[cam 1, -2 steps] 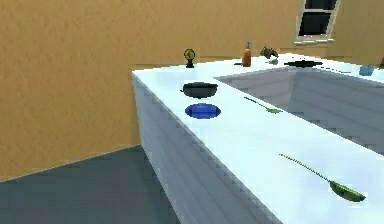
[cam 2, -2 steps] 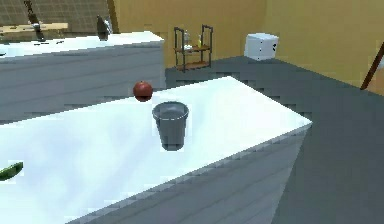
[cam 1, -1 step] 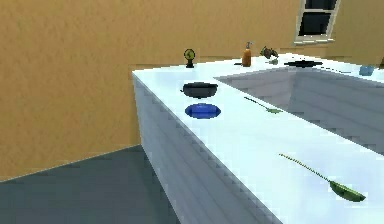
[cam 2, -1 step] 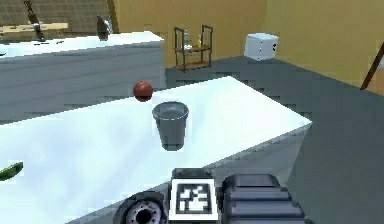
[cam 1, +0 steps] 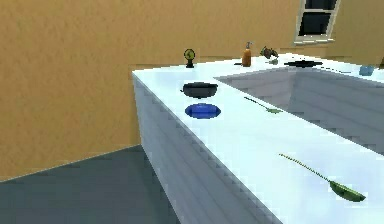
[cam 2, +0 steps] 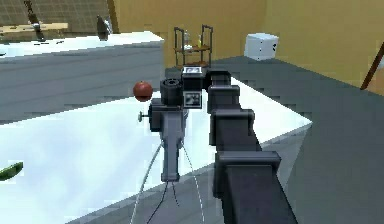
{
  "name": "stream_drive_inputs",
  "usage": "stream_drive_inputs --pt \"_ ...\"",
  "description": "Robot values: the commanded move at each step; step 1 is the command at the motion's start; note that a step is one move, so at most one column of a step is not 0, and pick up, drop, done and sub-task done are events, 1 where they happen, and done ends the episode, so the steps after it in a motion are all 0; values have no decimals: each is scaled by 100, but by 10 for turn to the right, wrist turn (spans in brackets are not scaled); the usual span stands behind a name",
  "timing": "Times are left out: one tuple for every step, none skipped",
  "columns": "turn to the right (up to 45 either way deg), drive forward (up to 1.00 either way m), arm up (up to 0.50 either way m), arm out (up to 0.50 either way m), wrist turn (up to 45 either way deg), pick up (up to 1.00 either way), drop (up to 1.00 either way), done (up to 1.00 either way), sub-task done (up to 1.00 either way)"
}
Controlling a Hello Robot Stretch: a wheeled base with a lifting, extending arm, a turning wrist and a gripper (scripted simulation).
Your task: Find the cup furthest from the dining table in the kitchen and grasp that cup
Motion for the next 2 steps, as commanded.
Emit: stream_drive_inputs --pt "0 0 0 0 450 0 0 0 0" --pt "0 0 0 0 450 0 0 0 0"
